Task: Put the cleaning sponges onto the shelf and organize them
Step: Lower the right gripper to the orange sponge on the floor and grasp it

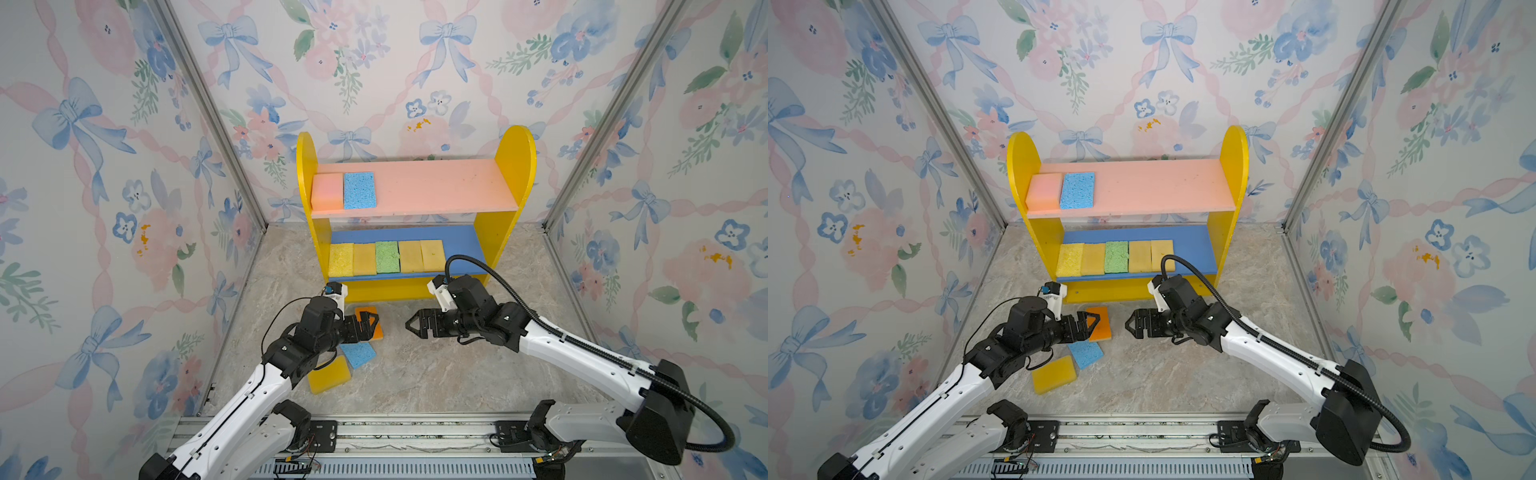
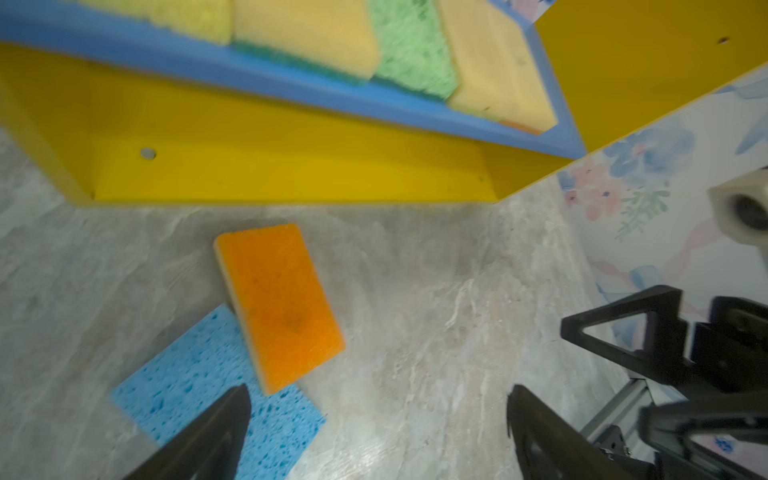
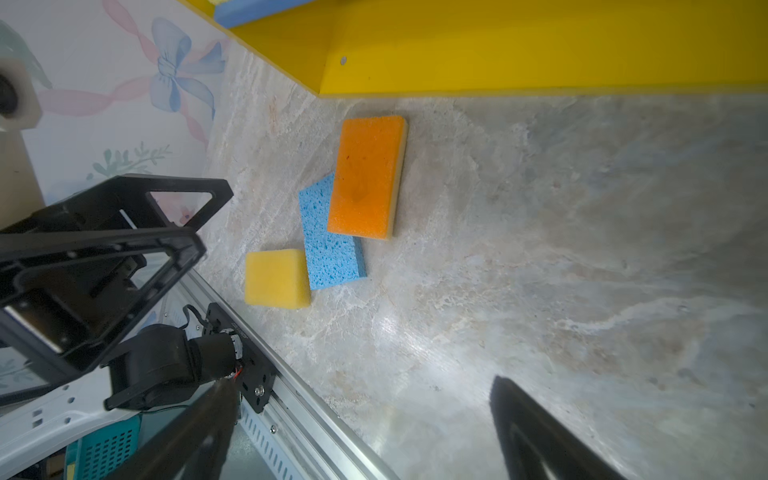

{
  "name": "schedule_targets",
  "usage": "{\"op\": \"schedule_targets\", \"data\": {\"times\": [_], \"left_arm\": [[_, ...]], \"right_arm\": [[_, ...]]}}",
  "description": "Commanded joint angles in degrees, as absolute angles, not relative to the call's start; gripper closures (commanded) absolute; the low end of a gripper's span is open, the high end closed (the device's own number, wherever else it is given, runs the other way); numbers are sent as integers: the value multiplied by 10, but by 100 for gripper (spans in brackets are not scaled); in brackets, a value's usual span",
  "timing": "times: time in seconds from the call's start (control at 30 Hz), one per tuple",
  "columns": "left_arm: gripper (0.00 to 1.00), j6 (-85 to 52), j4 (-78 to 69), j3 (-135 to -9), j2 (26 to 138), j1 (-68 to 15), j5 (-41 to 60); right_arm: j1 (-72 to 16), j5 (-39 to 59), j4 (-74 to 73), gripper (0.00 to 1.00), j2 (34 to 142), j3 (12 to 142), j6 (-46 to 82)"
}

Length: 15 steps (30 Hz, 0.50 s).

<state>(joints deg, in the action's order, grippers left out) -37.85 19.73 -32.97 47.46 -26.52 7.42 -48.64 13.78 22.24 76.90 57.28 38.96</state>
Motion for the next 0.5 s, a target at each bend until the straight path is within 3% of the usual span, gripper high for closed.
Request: {"op": "schedule_targets", "data": {"times": [0.0,0.47], "left_arm": [[2,-393,188,-308,482,-233,46],[2,-400,193,-296,437,-122,9]], "right_arm": [[-525,116,169,3,821,592,399],[-592,-5,302,3,1138,863,362]]}}
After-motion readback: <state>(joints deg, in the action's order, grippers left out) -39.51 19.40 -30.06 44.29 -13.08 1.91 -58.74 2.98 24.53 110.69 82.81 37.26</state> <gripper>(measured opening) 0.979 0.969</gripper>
